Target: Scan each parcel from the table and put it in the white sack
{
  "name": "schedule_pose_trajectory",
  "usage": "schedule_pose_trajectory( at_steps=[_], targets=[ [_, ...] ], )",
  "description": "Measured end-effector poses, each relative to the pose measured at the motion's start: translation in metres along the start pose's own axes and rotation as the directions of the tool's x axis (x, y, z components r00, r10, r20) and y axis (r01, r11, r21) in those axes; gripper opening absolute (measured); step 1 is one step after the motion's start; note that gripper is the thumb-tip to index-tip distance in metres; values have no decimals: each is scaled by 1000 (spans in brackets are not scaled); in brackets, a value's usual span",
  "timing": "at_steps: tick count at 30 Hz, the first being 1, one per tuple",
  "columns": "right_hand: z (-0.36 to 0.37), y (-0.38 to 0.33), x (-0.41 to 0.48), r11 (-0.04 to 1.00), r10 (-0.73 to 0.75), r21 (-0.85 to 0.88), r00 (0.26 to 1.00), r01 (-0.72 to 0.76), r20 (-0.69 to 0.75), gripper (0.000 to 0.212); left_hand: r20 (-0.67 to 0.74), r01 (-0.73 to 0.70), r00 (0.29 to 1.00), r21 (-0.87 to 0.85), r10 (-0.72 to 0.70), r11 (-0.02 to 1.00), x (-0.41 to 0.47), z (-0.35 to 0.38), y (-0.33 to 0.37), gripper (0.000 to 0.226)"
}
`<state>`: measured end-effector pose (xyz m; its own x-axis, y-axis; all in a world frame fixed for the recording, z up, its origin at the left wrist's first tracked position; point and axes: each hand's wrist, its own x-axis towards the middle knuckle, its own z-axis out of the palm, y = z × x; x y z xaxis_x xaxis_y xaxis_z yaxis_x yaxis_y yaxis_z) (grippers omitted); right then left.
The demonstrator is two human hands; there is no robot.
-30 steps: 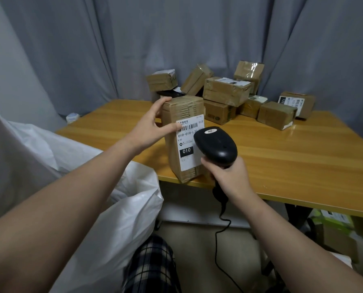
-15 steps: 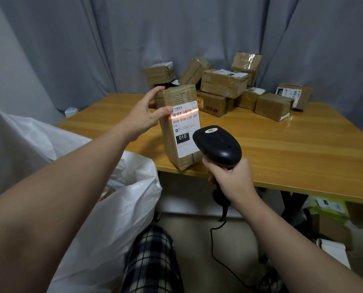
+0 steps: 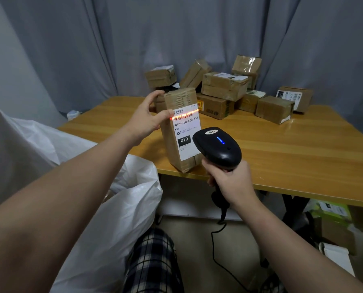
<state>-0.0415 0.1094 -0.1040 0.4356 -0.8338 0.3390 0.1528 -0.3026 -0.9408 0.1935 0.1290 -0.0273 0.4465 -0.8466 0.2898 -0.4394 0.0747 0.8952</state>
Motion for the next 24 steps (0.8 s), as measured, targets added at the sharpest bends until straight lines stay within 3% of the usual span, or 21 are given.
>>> schedule_pose_trajectory(
  at_steps=[5, 10, 14, 17, 20, 22, 23, 24],
  targets=[
    [11, -8, 14, 999, -16, -29, 998, 18, 66, 15, -197, 23, 979, -137, -50, 990, -13, 1, -4, 40],
    [44, -29, 29, 995, -32, -89, 987, 46, 157, 19, -316, 71, 936, -259, -154, 963, -29, -36, -8, 42],
    [89, -47, 38, 1000, -14, -8, 964, 17, 267, 7, -414, 96, 868, -402, -274, 911, -53, -86, -19, 48],
    [126, -44, 43, 997, 70, -53, 927, -54, 367, 5, -492, 122, 809, -395, -322, 911, -83, -130, -36, 46],
    [170, -25, 43, 976, 169, -204, 854, -76, 493, 8, -636, 106, 732, -248, -244, 963, -119, -178, -54, 38],
    [200, -10, 36, 956, 223, -287, 781, -58, 584, 14, -676, 172, 733, 80, -74, 982, -145, -206, -60, 45],
    [214, -4, 32, 947, 237, -318, 738, -31, 632, 19, -630, 257, 776, 306, -8, 917, -156, -219, -62, 54],
    [226, 3, 27, 937, 252, -349, 696, -3, 672, 24, -561, 347, 828, 509, -3, 787, -166, -228, -64, 63]
  ],
)
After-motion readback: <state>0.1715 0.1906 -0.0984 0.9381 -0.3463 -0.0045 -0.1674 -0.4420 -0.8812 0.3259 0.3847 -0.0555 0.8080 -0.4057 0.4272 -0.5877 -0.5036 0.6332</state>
